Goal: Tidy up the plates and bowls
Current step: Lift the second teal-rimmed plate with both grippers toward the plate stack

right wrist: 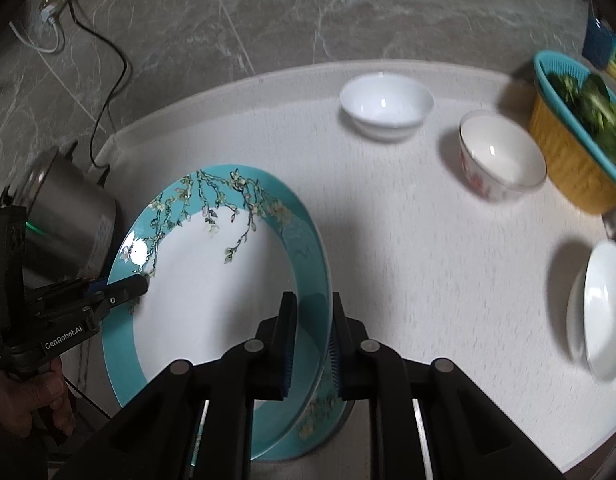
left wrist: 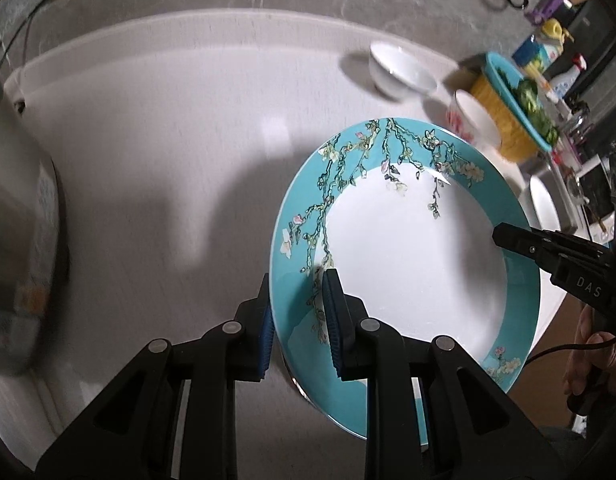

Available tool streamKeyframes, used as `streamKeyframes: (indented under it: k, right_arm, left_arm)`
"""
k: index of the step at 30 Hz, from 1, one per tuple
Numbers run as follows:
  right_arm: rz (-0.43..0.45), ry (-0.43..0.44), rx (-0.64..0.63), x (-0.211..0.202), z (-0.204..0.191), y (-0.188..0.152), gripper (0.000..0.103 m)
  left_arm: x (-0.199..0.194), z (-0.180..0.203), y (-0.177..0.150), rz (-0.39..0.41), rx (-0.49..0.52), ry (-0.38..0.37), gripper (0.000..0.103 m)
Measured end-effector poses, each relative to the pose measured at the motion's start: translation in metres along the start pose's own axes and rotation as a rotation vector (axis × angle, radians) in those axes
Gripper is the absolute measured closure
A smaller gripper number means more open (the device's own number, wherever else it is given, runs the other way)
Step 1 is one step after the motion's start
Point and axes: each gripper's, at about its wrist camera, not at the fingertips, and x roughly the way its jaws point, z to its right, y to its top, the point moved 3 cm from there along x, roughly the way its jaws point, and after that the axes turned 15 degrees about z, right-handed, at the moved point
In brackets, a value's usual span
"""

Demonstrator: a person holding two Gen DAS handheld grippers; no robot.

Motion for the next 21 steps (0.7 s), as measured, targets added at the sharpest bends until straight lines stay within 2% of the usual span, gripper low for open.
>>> streamKeyframes:
  k: [4, 10, 18, 21]
  right_arm:
    - [-0.035, -0.010, 0.016, 0.007, 0.006, -0.027, 0.086]
    - [-0.034, -0.031, 0.001, 0.015, 0.009, -0.043, 0.084]
    - [-0.034, -0.068, -0.045, 0.023, 0.007, -0.062, 0.083]
    - [-0.016, -0.080, -0.068, 0.022, 0.005, -0.063, 0.083]
  left_arm:
    - [0.004, 0.003, -0.026, -0.017, 0.034, 0.017, 0.083]
    - [0.009, 0.004, -0.042, -0.021, 0.075, 0.036, 0.082]
    - [0.039, 0.008, -0.047, -0.048, 0.126, 0.057, 0.083]
    - [0.041, 0.008, -0.047, -0.036, 0.138, 0.061, 0.083]
